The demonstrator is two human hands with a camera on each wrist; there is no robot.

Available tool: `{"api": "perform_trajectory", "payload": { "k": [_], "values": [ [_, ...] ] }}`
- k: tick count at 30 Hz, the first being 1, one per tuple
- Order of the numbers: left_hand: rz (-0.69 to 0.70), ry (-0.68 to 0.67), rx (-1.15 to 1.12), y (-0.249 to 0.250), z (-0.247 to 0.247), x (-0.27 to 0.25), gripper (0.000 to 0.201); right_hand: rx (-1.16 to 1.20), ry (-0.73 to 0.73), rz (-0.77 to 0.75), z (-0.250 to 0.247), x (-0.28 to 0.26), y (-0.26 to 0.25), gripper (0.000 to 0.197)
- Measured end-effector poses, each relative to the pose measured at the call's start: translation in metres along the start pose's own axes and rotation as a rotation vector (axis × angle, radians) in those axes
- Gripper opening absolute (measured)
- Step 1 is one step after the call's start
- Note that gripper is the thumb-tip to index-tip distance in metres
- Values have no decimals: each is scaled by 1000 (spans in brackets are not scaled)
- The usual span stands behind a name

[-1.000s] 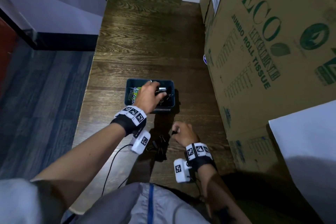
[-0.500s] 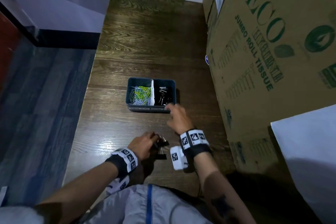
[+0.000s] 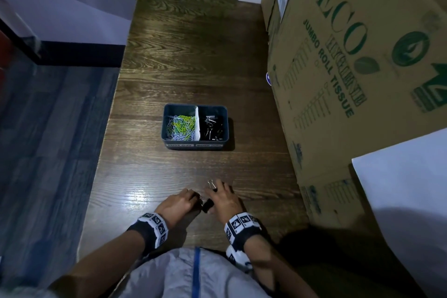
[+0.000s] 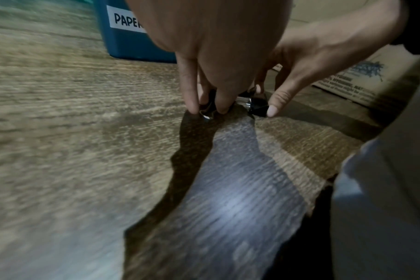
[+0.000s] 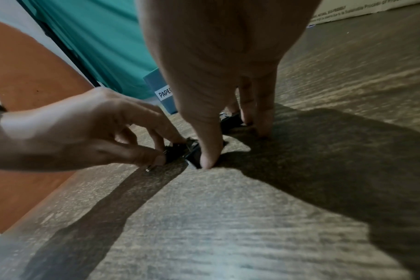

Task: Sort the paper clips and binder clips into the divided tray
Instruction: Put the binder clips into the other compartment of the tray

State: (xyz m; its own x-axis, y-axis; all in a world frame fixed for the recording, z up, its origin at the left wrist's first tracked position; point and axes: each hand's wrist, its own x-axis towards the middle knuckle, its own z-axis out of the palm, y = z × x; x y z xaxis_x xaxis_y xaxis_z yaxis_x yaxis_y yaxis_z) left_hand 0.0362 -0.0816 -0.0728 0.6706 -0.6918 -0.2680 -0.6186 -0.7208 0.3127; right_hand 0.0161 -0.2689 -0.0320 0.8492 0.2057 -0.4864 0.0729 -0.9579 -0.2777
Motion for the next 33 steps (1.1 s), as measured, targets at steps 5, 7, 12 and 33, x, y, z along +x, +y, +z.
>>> {"api": "perform_trajectory", "payload": {
  "k": [5, 7, 12, 33],
  "values": [
    [-57, -3, 34, 1, -13, -10, 22, 10, 57, 40, -5, 2, -2, 42],
    [-105, 0, 16, 4, -20, -15, 21, 28, 37, 79, -7, 1, 2, 43],
    [-83, 27, -7, -3, -60, -3, 26, 174, 90, 152, 3, -3, 12, 43],
    [-64, -31, -20, 27, -36, 15, 64, 408, 473, 248, -128, 43, 8, 23]
  ]
}}
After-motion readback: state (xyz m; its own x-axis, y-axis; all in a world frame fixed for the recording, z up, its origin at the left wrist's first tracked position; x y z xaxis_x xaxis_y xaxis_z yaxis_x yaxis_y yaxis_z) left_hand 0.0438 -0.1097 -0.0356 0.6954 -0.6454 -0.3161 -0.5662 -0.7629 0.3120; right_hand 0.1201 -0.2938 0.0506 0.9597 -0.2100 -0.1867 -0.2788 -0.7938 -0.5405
